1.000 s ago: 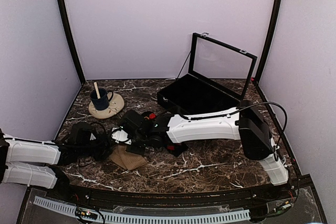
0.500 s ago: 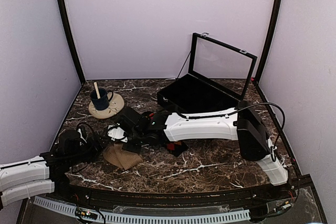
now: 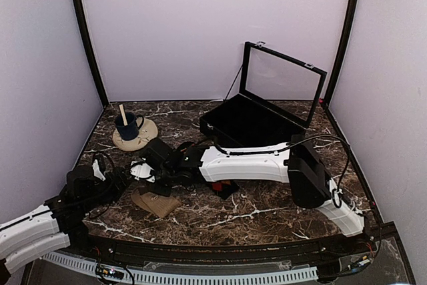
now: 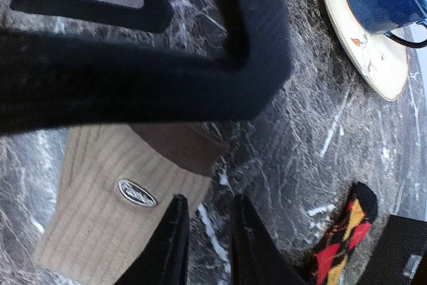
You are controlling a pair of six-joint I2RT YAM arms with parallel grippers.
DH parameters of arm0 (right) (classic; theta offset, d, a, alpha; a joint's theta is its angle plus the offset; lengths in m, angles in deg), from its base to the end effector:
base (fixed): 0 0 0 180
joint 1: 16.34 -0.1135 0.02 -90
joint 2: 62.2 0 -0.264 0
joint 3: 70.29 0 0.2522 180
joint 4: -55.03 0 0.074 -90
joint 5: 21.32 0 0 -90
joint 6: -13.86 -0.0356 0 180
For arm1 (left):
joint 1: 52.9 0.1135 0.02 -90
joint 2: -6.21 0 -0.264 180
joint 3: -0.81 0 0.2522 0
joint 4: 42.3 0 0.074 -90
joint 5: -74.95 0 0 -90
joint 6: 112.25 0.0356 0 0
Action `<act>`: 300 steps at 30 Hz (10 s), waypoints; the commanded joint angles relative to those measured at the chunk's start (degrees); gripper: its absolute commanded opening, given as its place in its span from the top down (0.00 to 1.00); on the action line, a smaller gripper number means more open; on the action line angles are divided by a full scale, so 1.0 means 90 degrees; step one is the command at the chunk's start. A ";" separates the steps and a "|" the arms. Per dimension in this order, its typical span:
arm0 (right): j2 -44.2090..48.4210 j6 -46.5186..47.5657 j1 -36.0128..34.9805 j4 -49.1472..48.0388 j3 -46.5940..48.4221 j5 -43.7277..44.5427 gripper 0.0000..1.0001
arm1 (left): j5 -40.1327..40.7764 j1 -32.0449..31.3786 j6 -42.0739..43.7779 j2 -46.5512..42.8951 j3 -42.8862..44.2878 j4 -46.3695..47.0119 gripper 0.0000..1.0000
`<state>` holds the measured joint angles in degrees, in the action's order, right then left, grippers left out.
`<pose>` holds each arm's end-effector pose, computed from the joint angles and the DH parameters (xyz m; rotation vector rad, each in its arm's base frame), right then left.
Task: Roll the socks
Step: Fold the sock at the center of the board, then move the sock to the center of the board, then adjust the sock at the center of the board.
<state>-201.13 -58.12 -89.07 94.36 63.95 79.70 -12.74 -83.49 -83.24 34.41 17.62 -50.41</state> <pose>0.1694 0.5220 0.1906 -1.5936 1.7071 0.2550 0.1194 -0.0689 0.1519 -0.5662 1.9725 -1.0106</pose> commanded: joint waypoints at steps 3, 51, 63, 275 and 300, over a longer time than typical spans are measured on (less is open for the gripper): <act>-0.0183 -0.0291 0.0043 -0.0198 0.0322 -0.0142 0.62 | 0.0016 0.0032 0.0245 -0.0829 -0.0124 -0.0759 0.18; 0.2956 -0.1846 0.0226 -0.1667 -0.4330 -0.0226 0.59 | -0.0446 -0.0061 0.1704 0.3801 0.2492 -0.1933 0.48; 0.2927 -0.1778 0.0232 -0.1676 -0.4351 -0.0210 0.58 | -0.0538 -0.0097 0.1787 0.4305 0.2698 -0.1831 0.53; 0.2226 -0.2451 0.1260 -0.1727 -0.4174 -0.0429 0.56 | -0.1779 -0.0209 0.4378 0.6565 0.4502 -0.1450 0.68; 0.2077 -0.2481 0.1260 -0.1644 -0.3993 -0.0473 0.56 | -0.1604 -0.0045 0.4591 0.7207 0.4933 -0.1412 0.65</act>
<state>-181.31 -79.87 -78.14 80.37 26.40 75.92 -27.41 -84.50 -42.80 99.02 59.98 -62.61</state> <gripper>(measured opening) 0.443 0.356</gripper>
